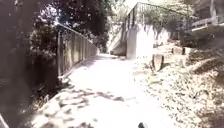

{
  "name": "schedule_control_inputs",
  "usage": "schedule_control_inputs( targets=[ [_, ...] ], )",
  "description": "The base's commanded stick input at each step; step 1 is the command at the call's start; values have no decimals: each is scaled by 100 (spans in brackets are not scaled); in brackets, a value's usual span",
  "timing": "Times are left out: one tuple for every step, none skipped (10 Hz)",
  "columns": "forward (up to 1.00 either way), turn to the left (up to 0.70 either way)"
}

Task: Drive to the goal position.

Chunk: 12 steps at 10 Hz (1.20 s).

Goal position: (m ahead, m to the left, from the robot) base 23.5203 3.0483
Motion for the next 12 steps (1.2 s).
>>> schedule_control_inputs(
  targets=[
    [50,0],
    [50,0],
    [50,0],
    [50,0],
    [50,0],
    [50,0],
    [50,0],
    [50,0],
    [50,0],
    [50,0],
    [50,0],
    [50,0]
  ],
)
